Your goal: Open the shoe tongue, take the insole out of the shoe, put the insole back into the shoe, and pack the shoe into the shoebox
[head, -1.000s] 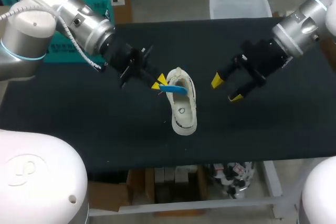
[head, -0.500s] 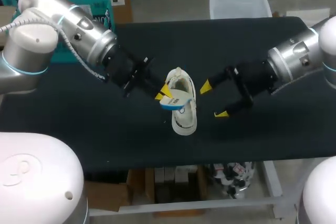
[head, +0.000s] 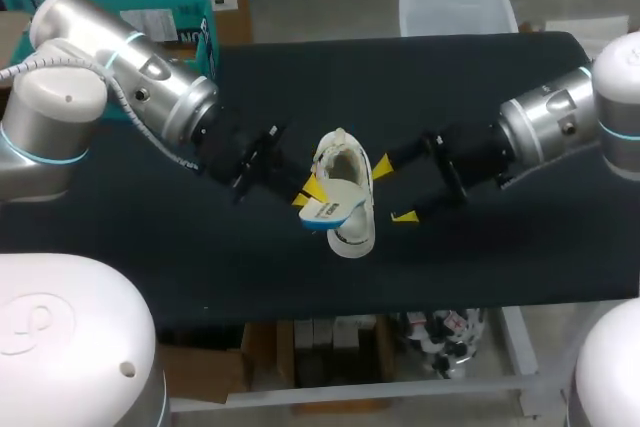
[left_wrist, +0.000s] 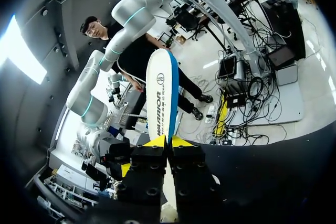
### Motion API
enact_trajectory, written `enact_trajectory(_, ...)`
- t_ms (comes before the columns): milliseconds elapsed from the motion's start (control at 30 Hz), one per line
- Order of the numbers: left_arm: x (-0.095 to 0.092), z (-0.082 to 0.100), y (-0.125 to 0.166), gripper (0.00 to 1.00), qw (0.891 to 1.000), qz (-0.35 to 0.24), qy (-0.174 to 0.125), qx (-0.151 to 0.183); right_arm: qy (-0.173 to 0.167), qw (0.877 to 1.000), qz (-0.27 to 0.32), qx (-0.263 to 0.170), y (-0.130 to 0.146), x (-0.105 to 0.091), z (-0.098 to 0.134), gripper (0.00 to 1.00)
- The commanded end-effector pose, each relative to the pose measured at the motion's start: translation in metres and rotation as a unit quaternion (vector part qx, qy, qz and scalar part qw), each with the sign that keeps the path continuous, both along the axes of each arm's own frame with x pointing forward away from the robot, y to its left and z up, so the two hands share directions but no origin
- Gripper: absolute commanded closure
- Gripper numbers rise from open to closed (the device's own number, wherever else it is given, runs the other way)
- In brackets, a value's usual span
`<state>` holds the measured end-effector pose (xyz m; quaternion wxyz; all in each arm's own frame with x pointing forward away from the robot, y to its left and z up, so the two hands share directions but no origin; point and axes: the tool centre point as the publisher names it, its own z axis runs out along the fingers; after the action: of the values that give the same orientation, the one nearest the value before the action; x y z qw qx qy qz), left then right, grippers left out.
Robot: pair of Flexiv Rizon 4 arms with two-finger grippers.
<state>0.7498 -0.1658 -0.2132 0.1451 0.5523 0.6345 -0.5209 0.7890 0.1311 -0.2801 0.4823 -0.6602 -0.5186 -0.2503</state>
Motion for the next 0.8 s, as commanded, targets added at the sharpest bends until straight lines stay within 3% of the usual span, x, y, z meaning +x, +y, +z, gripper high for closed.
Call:
enact_trajectory(33,0.004,-0.005,-0.006,1.0,1.0,-0.006,-0.005,-0.006,0.007,1.0,0.009,0.014,0.01,0.011,-0.016,0.28)
enact_trajectory(167,0.005,-0.011,-0.01,1.0,1.0,-0.006,-0.01,-0.007,0.008,1.0,0.011,0.028,0.015,0.014,-0.022,0.43)
enact_trajectory(300,0.007,-0.018,-0.015,1.0,1.0,0.0,-0.014,-0.005,0.007,0.999,0.013,0.04,0.019,0.015,-0.025,0.42)
enact_trajectory(633,0.017,-0.037,-0.02,1.0,1.0,0.011,-0.009,-0.009,0.01,0.999,0.015,0.037,0.021,0.012,-0.022,0.51)
enact_trajectory(800,0.021,-0.041,-0.019,1.0,1.0,0.017,0.001,-0.019,0.009,0.999,0.011,0.04,0.02,0.012,-0.023,0.65)
